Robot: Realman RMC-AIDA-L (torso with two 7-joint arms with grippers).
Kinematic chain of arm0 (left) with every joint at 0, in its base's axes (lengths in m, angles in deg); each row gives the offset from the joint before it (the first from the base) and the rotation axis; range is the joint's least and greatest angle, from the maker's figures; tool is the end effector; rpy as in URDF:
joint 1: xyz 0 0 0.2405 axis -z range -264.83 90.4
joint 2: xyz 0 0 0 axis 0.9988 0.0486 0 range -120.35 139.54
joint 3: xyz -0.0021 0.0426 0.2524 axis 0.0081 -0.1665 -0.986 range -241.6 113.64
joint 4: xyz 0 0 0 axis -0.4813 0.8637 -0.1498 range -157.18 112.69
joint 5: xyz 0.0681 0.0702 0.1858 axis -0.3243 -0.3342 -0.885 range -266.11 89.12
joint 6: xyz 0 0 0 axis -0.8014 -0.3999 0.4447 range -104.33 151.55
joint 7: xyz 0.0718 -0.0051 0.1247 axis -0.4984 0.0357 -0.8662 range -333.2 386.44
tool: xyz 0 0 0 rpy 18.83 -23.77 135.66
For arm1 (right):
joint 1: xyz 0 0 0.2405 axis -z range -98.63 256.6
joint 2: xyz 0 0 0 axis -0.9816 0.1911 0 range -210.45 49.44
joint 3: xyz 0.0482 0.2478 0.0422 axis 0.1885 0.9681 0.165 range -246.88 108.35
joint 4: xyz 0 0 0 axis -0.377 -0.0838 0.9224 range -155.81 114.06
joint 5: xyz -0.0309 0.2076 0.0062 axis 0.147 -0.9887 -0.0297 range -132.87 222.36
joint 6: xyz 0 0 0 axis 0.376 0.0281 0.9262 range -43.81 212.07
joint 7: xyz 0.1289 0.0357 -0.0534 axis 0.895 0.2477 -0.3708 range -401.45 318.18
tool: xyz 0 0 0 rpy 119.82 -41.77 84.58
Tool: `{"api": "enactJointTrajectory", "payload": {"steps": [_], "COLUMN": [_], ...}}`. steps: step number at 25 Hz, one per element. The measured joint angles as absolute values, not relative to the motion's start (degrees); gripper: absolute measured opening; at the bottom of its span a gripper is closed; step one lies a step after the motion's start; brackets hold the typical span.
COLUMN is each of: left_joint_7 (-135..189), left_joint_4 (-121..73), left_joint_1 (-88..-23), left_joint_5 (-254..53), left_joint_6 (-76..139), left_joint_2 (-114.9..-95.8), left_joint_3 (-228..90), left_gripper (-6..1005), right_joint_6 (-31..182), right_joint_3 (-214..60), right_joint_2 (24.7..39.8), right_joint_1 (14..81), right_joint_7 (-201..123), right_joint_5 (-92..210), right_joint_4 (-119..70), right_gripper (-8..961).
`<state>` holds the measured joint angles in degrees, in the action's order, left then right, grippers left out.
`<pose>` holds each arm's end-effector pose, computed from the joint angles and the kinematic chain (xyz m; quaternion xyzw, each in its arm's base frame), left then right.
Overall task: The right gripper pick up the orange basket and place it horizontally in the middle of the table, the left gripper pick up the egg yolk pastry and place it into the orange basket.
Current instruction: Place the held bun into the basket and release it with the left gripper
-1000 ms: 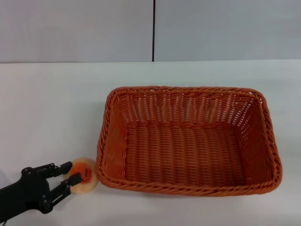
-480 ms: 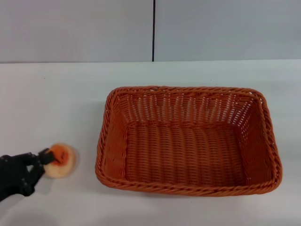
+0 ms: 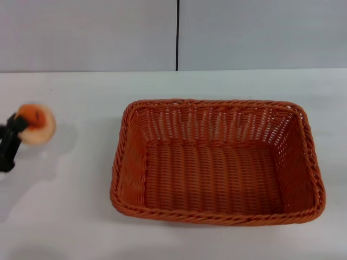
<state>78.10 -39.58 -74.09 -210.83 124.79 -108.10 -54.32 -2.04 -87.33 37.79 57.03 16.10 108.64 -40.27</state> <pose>-0.3637 0.2087 0.0325 -0.7703 -0.2870 -0.4161 0.3888 0.3377 0.3127 0.1066 -0.5970 0.2525 0.5415 0.5354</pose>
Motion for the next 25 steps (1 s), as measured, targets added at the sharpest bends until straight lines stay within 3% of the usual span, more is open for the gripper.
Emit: {"api": "enactJointTrajectory", "payload": {"steps": [13, 22, 25], "left_joint_7": [75.93, 74.69, 74.53], "left_joint_4": [-27.66, -25.80, -25.77], "left_joint_1": [-59.76, -59.92, -60.52], "left_joint_5": [-210.59, -210.06, -210.05], "left_joint_6": [123.75, 120.85, 121.26], "left_joint_2": [-108.83, -108.78, -108.76], "left_joint_3": [-69.36, -68.90, -67.51], "left_gripper": [38, 77, 205], "right_joint_6": [-2.10, -1.99, -1.90], "right_joint_3": [-87.98, -88.07, -88.07], "right_joint_2": [37.79, 37.79, 37.79], "right_joint_1": [56.76, 56.54, 56.43], "right_joint_7": [16.49, 16.37, 16.27], "right_joint_5": [109.27, 109.20, 109.17], "right_joint_4": [-39.24, -38.75, -38.71], "right_gripper": [473, 473, 473]}}
